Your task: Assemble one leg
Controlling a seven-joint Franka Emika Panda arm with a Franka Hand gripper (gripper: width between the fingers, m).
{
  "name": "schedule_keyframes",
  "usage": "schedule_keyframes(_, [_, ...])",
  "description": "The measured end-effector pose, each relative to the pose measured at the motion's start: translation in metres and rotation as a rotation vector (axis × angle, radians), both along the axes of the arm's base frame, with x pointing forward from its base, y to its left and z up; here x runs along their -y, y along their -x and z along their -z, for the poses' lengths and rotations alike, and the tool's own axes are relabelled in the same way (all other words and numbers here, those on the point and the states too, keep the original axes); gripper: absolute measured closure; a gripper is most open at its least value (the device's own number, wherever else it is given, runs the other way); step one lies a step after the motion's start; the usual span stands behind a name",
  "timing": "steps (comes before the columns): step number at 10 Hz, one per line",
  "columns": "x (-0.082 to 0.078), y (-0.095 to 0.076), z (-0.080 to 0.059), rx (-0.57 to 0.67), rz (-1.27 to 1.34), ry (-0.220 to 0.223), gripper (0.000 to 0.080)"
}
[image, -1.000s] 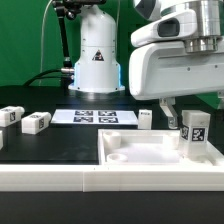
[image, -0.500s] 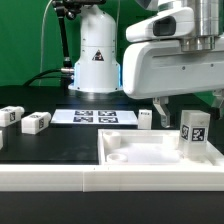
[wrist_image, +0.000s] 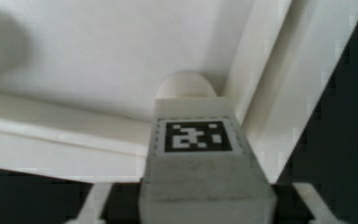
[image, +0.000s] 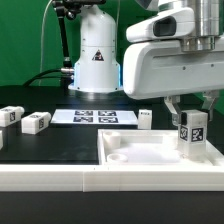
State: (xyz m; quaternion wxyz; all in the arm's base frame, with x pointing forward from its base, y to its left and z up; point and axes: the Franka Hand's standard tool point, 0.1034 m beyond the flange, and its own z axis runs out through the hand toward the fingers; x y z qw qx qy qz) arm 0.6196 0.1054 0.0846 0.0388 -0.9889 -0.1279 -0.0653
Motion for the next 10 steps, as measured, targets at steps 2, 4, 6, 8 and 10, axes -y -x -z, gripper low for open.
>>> schedule_keyframes(2, [0.0, 0.0, 0.0, -0.003, 0.026, -0.003, 0.051])
schedule_keyframes(4, [-0.002, 0.0, 0.0, -0.017, 0.166, -0.027, 0.051])
schedule_keyframes(6, [-0.01, 0.002, 0.0, -0.04, 0.384, -0.052, 0.0509])
schedule_keyframes(8, [-0.01, 0.002, 0.001, -0.057, 0.621, -0.07, 0.0509])
schedule_keyframes(10, [-0.01, 0.002, 0.001, -0.07, 0.838, -0.087, 0.0509])
